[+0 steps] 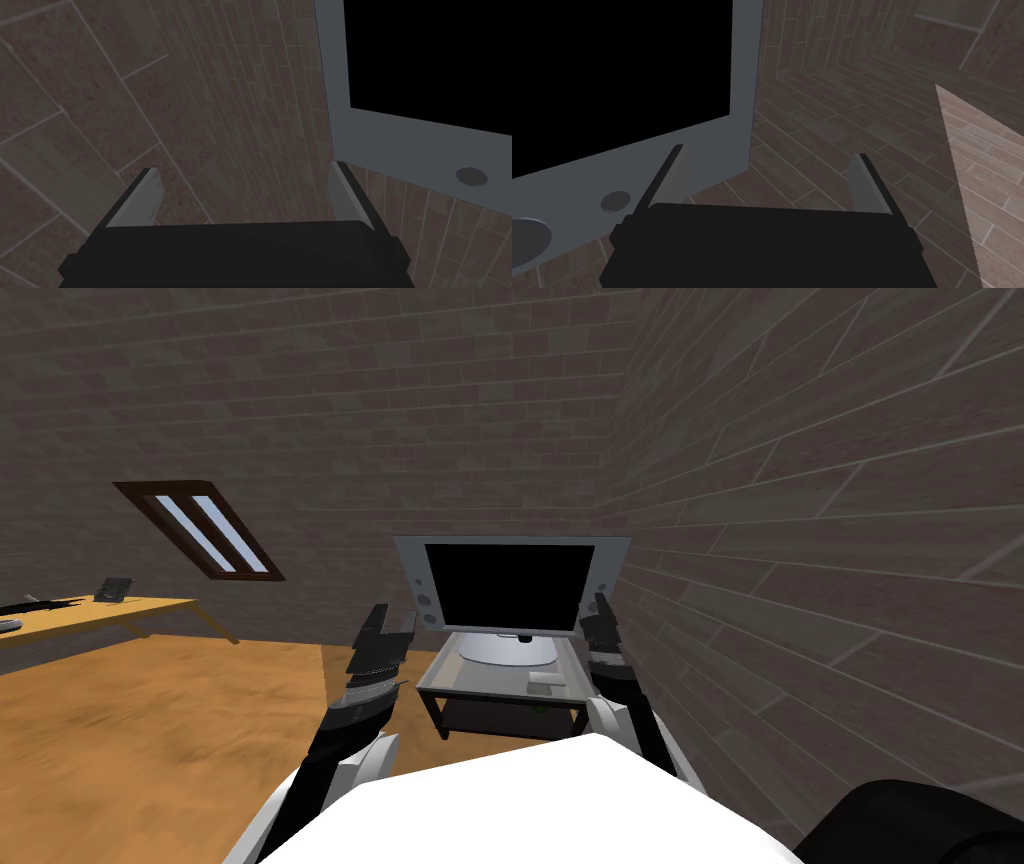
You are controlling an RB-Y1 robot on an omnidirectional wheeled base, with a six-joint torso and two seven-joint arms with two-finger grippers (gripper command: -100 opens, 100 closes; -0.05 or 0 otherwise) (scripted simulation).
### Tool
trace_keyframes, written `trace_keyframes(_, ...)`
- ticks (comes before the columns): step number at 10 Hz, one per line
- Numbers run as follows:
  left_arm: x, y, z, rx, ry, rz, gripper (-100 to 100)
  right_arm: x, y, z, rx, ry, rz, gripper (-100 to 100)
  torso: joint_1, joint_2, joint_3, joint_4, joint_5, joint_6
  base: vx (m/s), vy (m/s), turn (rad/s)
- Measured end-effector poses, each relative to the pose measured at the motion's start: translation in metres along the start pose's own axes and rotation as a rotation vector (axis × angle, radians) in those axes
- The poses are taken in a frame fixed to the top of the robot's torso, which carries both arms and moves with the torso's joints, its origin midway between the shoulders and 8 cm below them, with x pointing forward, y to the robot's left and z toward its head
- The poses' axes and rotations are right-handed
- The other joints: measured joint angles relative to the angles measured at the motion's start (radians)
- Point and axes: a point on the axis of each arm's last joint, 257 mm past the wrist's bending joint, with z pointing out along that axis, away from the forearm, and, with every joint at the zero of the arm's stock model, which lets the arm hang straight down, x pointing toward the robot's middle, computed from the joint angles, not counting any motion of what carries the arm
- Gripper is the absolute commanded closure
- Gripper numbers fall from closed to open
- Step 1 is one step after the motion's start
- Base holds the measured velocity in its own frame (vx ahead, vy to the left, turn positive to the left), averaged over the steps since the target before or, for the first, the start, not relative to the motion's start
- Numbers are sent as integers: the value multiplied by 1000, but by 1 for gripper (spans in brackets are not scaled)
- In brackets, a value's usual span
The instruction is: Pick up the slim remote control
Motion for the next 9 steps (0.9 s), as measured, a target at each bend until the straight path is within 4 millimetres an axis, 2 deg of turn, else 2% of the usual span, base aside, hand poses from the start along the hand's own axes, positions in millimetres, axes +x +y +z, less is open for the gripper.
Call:
trace_keyframes(4,0,0,0,0,0,0,0,10,-25,-14,65,97,-78,-100,5,4,2,1,1,0,-60,71,60)
trace_keyframes(6,0,0,0,0,0,0,0,15,-52,-30,127,163,-136,-100,7,6,4,1,1,0,-92,114,132)
trace_keyframes(9,0,0,0,0,0,0,0,22,-103,-65,250,282,-244,-100,8,5,3,1,2,0,-55,120,170)
